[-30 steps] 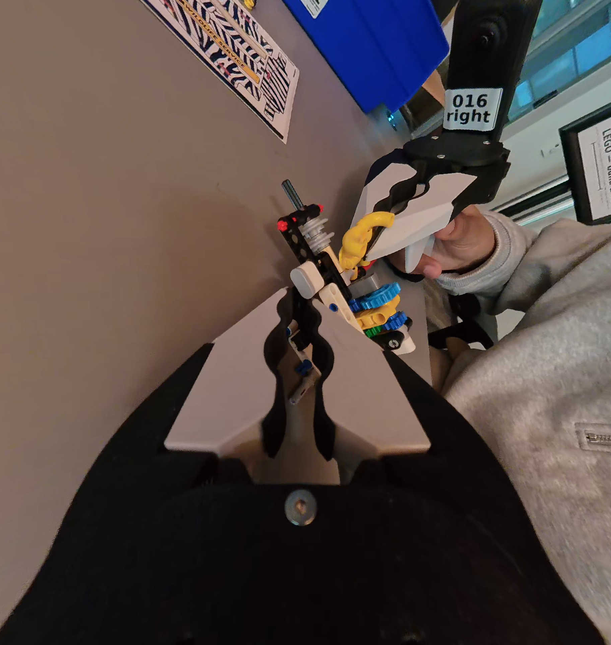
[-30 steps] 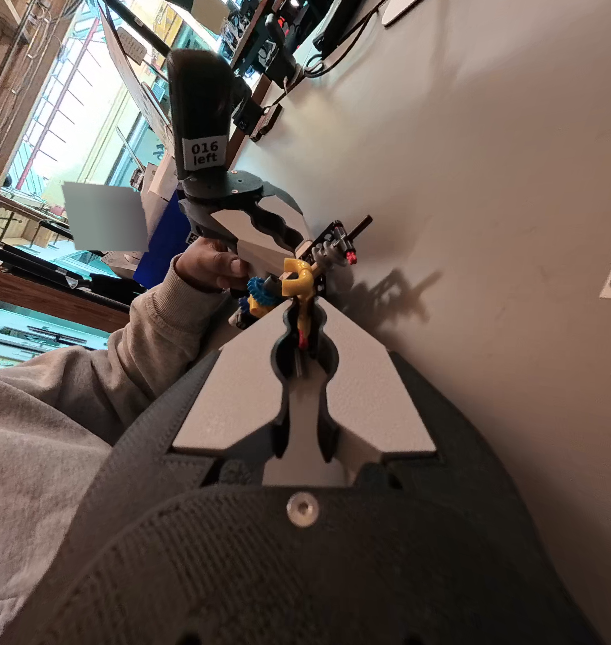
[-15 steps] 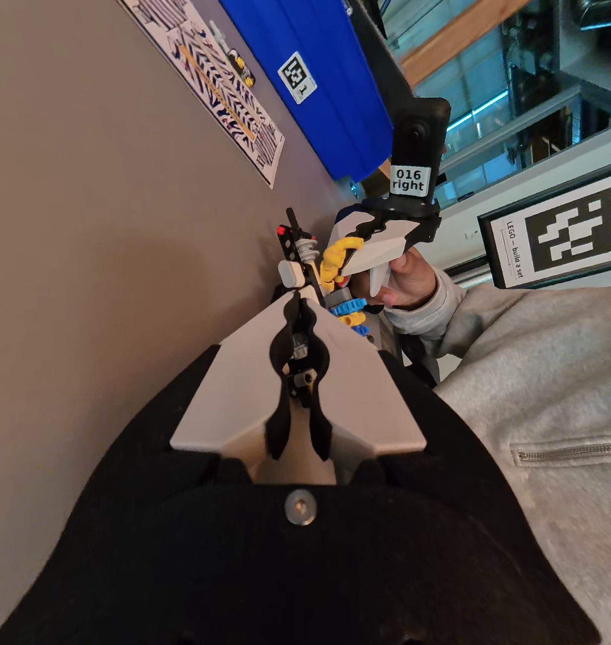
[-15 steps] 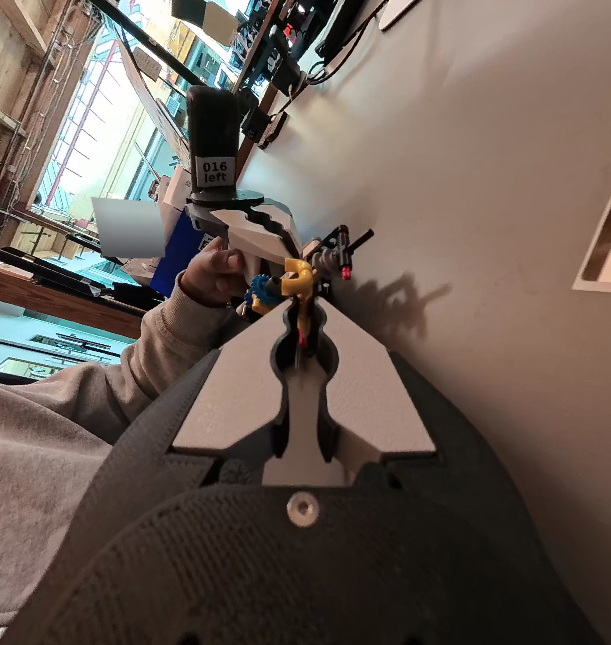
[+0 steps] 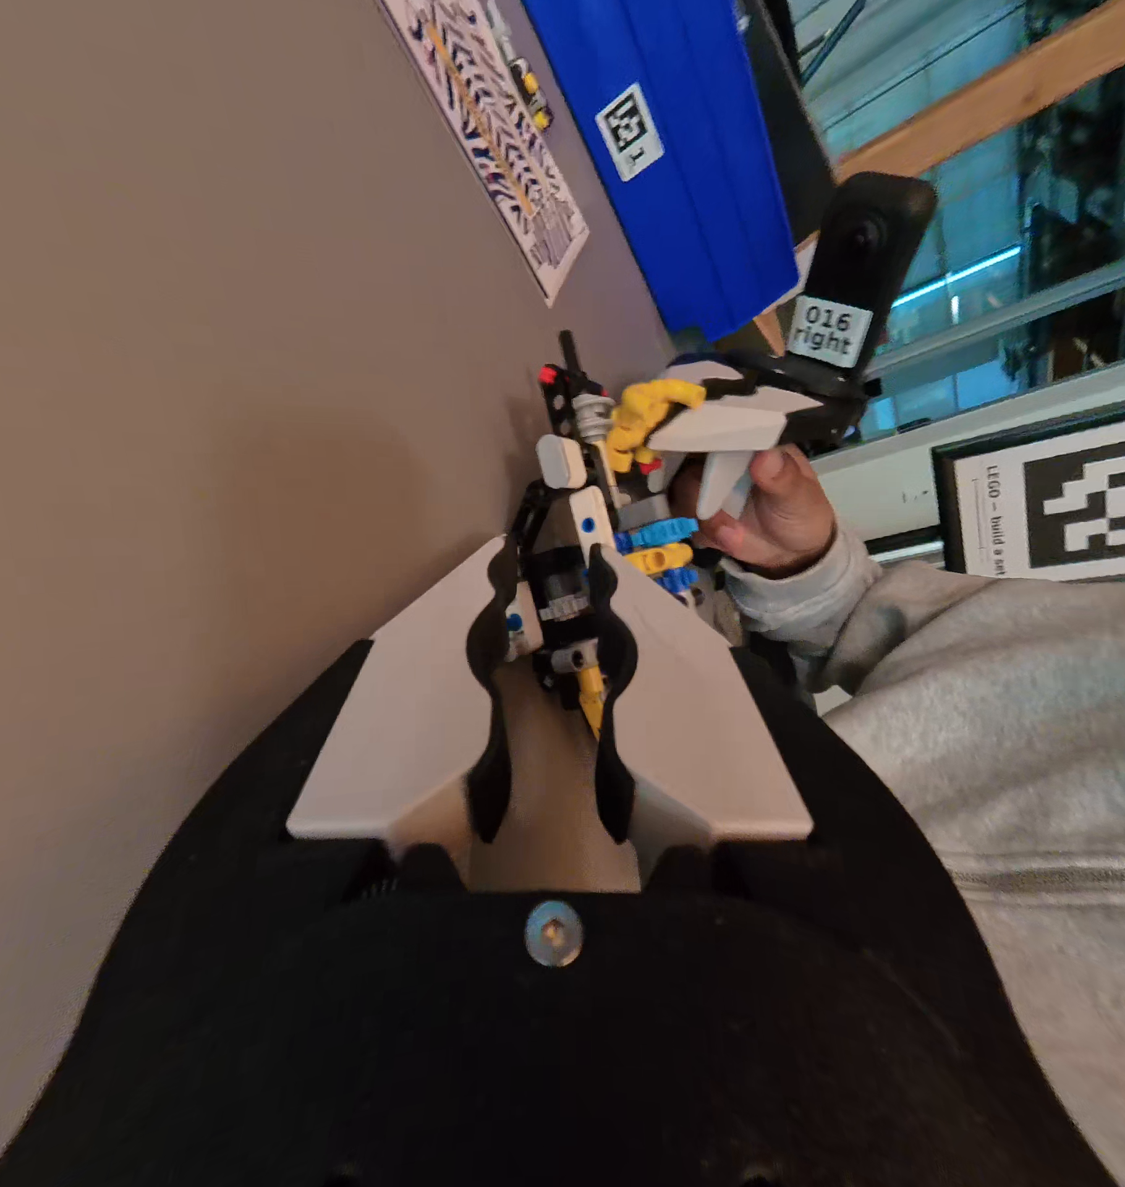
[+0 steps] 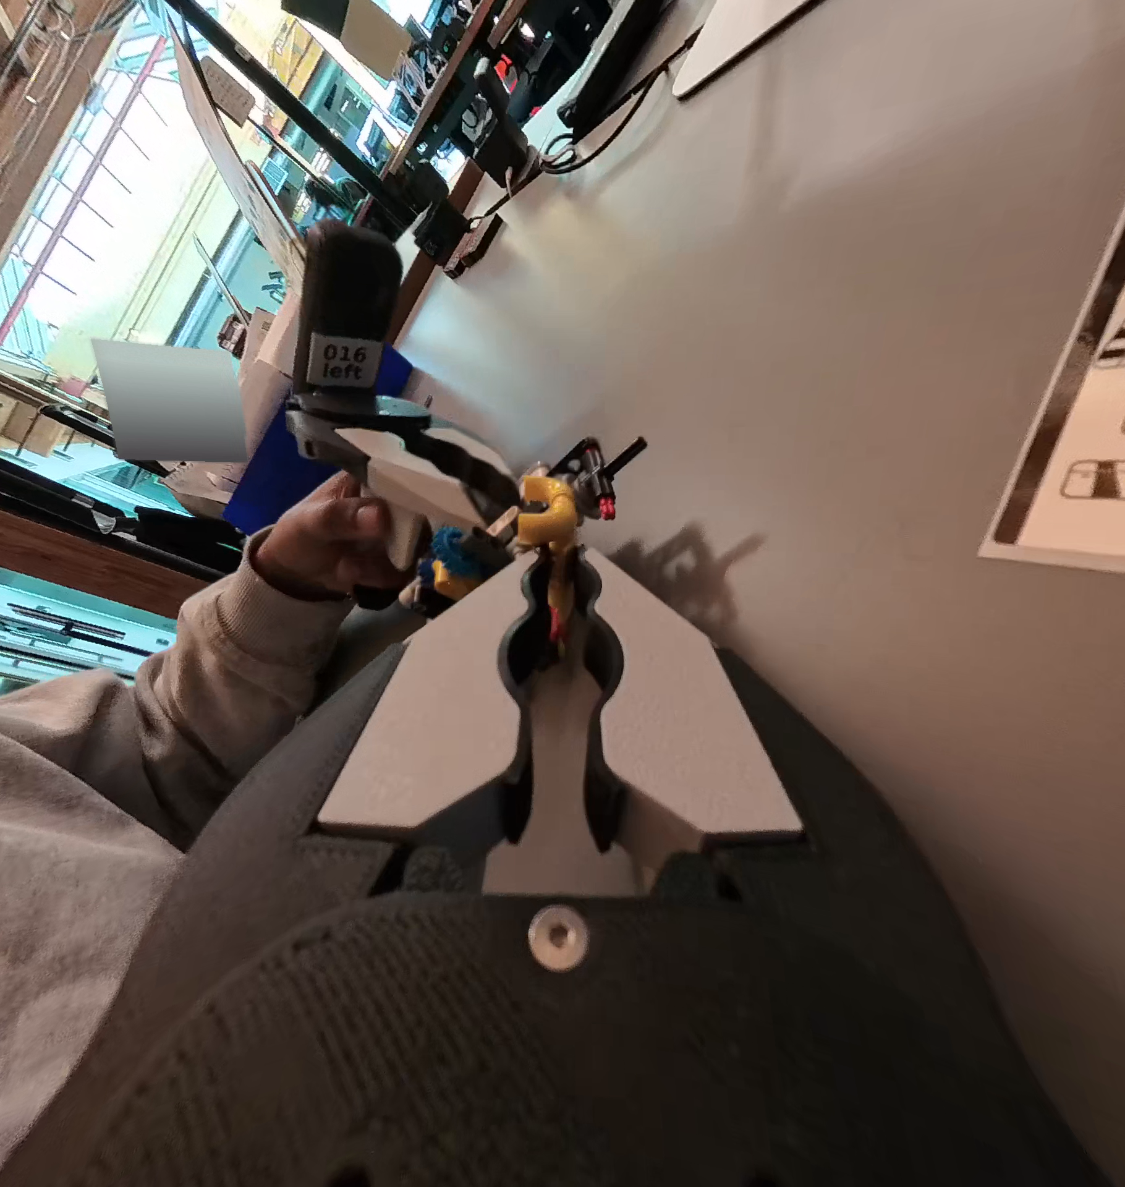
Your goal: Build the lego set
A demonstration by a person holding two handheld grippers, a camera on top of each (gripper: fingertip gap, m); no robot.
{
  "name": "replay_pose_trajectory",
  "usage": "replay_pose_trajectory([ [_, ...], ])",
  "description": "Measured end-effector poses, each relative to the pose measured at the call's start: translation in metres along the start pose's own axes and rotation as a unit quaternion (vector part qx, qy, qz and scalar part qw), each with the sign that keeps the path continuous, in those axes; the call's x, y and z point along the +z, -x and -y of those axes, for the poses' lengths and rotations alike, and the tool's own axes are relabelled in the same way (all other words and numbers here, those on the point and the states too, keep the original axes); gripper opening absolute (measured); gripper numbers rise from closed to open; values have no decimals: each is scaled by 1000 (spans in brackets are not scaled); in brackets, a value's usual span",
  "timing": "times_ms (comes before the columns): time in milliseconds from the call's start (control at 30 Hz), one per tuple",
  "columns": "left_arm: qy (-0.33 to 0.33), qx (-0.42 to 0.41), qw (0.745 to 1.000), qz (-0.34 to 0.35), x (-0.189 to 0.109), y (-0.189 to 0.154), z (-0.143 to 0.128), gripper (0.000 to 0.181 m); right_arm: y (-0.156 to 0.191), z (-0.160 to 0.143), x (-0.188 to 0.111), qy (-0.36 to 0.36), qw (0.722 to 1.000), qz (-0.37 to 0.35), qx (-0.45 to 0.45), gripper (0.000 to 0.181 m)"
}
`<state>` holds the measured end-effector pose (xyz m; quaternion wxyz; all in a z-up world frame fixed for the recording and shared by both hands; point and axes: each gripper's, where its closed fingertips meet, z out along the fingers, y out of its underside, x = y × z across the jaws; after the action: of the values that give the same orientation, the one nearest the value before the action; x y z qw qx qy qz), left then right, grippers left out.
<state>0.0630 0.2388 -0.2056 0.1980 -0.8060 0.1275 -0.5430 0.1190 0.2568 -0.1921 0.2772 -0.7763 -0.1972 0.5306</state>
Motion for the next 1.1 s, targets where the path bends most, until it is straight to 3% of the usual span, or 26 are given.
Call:
replay_pose_trajectory([
  [167, -11, 12, 1000, -23, -13, -13, -7, 19, 8, 9, 10, -8, 999, 34, -9, 5],
  [300, -50, 15, 998, -23, -26, -2, 18, 19, 13, 13, 17, -6, 999, 40, -33, 5],
  [500, 60, 88, 993, 57, -16, 22, 4, 17, 15, 12, 28, 6, 999, 51, -20, 5],
  [733, 41, 91, 994, 45, -4, 20, 1, 15, 16, 20, 35, 6, 997, 78, 0, 5],
  [1100, 65, 87, 994, 10, 16, 7, -1, 4, 13, 23, 33, -2, 996, 87, 18, 6],
])
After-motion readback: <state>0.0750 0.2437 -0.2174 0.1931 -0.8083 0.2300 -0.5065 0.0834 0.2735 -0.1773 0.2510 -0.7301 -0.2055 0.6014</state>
